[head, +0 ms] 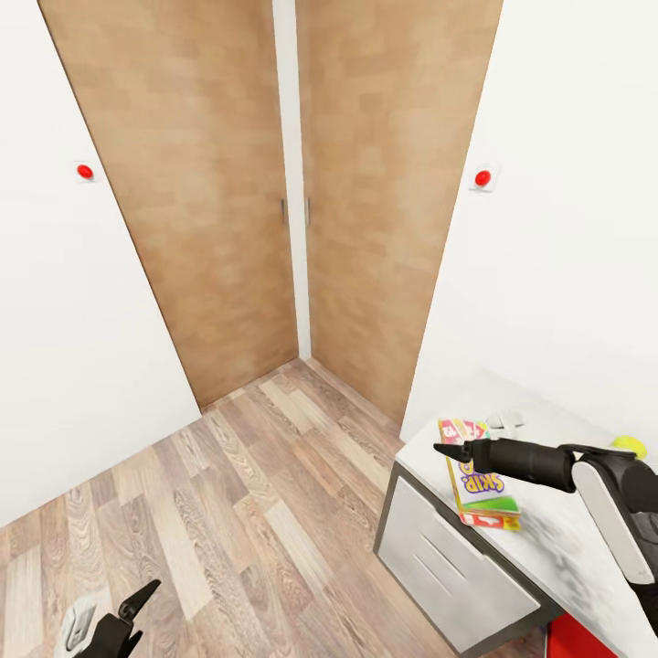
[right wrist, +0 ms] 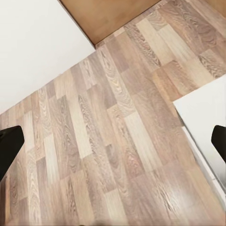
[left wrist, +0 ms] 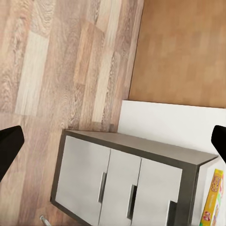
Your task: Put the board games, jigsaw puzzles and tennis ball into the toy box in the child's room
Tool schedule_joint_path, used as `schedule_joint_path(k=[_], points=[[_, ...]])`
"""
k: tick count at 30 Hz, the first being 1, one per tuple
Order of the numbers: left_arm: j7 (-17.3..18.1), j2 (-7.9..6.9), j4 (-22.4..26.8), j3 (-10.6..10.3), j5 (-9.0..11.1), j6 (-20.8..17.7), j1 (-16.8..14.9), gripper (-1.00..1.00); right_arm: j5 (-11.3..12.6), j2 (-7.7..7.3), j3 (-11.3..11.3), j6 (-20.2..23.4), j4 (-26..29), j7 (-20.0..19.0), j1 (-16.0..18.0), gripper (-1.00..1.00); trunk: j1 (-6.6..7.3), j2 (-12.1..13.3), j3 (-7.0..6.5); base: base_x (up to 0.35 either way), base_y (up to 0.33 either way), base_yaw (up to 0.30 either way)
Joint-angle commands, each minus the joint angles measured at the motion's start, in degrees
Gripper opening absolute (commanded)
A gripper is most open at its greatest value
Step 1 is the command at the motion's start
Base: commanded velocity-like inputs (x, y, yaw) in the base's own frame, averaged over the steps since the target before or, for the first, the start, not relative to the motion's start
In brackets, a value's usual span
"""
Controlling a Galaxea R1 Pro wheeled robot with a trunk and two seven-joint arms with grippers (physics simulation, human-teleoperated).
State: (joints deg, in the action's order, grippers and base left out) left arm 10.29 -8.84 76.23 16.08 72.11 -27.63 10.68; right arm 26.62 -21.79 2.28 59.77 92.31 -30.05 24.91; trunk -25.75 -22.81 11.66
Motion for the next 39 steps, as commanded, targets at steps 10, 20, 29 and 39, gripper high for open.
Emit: schedule_joint_path(k=[10,20,29,39], points=[[-0.21,1.34,-1.18,-3.76,-2.09,-0.25,-2.65,1.0,-0.78,1.25,-0.31,0.23,0.15,-0.26,0.3,1.0,-0.03,-0.11,0.1,0.0,0.0,0.035],[-0.74,2.69,-3.85,-8.23,-6.1,-0.35,-6.46,1.0,-1.04,2.84,-0.35,0.23,0.06,0.16,0.38,1.0,-0.03,-0.11,0.1,0.0,0.0,0.23],[-0.66,3.44,-2.49,-9.95,-7.55,-0.28,-7.83,1.0,-1.17,4.5,-0.3,0.23,-0.07,2.53,0.4,1.0,-0.03,-0.11,0.1,0.0,0.0,0.28],[-2.61,4.45,3.05,-14.17,-13.77,-0.86,-8.6,1.0,-1.06,4.81,-0.37,0.23,-0.1,4.14,0.4,1.0,-0.03,-0.11,0.1,0.0,0.0,0.256]])
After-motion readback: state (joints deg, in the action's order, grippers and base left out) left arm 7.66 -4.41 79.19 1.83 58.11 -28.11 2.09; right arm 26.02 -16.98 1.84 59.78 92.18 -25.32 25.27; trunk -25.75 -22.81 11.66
